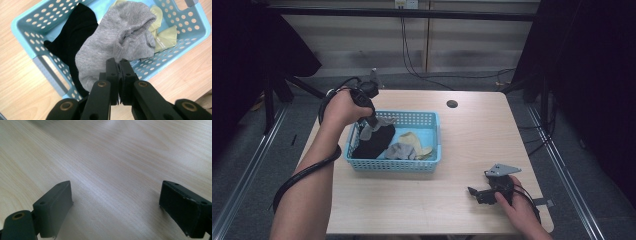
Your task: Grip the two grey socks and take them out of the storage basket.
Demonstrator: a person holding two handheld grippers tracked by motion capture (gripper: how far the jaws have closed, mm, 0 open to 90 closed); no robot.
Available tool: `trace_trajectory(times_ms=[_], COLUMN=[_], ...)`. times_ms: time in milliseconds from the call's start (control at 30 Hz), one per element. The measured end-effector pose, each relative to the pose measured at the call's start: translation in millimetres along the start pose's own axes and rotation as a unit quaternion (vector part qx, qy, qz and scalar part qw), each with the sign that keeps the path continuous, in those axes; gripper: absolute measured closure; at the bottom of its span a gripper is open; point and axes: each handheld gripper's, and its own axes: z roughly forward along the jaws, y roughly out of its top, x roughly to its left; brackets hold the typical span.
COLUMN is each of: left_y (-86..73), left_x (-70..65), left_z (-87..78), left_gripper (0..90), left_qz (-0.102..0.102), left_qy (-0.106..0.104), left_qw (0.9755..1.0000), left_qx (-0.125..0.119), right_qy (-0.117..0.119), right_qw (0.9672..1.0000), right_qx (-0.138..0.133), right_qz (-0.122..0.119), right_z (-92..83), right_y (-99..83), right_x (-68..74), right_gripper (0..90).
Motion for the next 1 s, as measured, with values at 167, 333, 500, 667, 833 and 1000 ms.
trace_trajectory(times_ms=[167, 333, 500, 667, 833, 1000], left_y=[-9.1, -18.7, -26.7, -36.0, -44.9, -56.3], left_x=[7.6, 15.9, 22.7, 31.5, 41.4, 51.9], left_z=[-10.8, -22.8, -30.3, -32.9, -33.3, -31.8], left_gripper=[87.6, 87.6, 87.6, 87.6, 87.6, 87.6], left_qz=[-0.012, -0.023, -0.030, -0.040, -0.050, -0.065], left_qy=[0.007, 0.011, 0.015, 0.022, 0.023, 0.026], left_qw=[0.9999, 0.9997, 0.9994, 0.9989, 0.9984, 0.9975], left_qx=[-0.002, -0.005, -0.010, -0.009, -0.012, -0.010], right_qy=[0.000, 0.000, 0.000, 0.000, 0.000, 0.000], right_qw=[1.0000, 1.0000, 1.0000, 1.0000, 1.0000, 1.0000], right_qx=[0.000, 0.000, 0.000, 0.001, 0.000, 0.000], right_qz=[0.000, 0.001, 0.000, 0.000, 0.000, 0.000], right_z=[0.0, 0.0, 0.0, 0.0, 0.0, 0.0], right_y=[0.0, 0.0, 0.0, 0.0, 0.0, 0.0], right_x=[0.0, 0.1, 0.1, 0.1, 0.0, 0.1], right_gripper=[10.6, 10.7, 10.6, 10.6, 10.6, 10.6])
